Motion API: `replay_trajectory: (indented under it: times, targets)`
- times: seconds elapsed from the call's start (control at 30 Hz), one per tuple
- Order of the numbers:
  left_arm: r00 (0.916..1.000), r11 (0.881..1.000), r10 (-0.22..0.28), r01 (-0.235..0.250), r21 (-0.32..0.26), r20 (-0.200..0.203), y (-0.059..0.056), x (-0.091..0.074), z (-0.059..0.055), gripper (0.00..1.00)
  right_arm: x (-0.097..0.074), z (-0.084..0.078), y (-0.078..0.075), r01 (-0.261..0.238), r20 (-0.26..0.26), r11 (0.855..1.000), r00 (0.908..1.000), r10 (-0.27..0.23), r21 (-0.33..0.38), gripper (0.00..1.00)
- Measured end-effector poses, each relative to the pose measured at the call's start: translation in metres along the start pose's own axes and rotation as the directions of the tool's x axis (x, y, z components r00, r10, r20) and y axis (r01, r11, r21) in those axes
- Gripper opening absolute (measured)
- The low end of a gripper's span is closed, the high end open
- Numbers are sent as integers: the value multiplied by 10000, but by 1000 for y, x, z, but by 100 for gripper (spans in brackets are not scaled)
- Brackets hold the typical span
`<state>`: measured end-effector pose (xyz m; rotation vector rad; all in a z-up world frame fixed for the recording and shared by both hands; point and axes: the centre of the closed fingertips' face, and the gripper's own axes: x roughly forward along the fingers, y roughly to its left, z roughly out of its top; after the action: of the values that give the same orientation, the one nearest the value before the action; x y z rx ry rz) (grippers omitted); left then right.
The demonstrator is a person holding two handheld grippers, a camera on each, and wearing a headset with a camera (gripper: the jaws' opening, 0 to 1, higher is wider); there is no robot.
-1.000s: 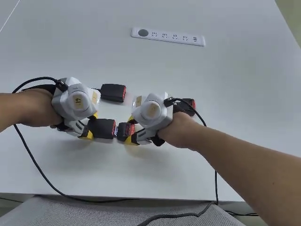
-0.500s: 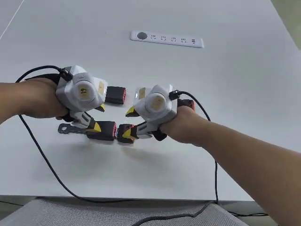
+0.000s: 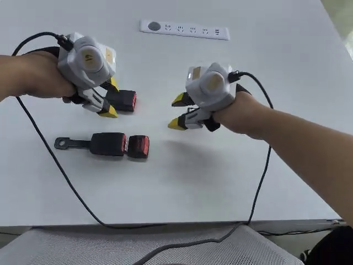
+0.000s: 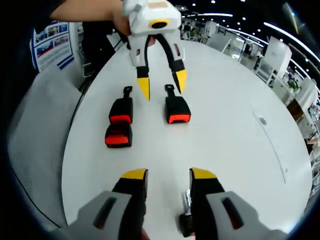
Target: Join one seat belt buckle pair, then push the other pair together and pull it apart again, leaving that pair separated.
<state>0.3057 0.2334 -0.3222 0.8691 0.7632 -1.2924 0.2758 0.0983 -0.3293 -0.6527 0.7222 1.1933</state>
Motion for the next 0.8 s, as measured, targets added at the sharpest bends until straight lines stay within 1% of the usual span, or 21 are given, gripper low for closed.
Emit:
replay_trajectory:
  times: [0.03,0.07,0.1,0.13,0.17,0.2,0.27,0.4,0.5,0.57,0.63,0.8]
  targets:
    - [10000,10000,-46,46,29,28,5,2,0,40,-4,-11,-5,59,-223,10000,9997,-57,60,34]
    - [9998,9998,-167,168,-119,86,7,5,0,41,-6,-18,-9,101,-346,9999,9994,-99,47,34]
    - [9997,9994,-221,224,-272,128,7,6,1,42,-7,-21,-10,127,-409,9999,9991,-125,30,34]
    - [9996,9989,-260,264,-380,114,14,11,-1,43,-9,-30,-14,139,-596,9999,9981,-136,39,34]
    - [9997,9991,-250,253,-345,83,15,13,-2,43,-11,-34,-16,130,-644,9999,9978,-125,62,34]
    - [9997,9995,-244,242,-207,-79,18,16,-5,43,-12,-40,-20,170,-765,9999,9969,-168,19,34]
    - [9993,9993,-351,349,-141,-129,20,20,-6,43,-14,-47,-24,200,-916,9998,9956,-201,-28,35]
    - [9977,9982,-559,566,178,-372,20,27,-10,43,-18,-58,-30,128,-1137,9999,9934,-135,-72,35]
    - [9962,9973,-696,708,215,-521,20,31,-15,43,-16,-65,-28,-142,-1290,9999,9916,134,-55,35]
    - [9955,9968,-741,758,266,-595,21,33,-18,43,-15,-70,-26,-315,-1464,9993,9888,283,-193,35]
    - [9943,9962,-827,843,222,-669,21,36,-21,42,-15,-71,-27,-356,-1460,9992,9887,329,-163,35]
    - [9918,9944,-1015,1035,225,-776,19,41,-26,36,-14,-76,-28,-516,-1549,9985,9868,479,-201,37]
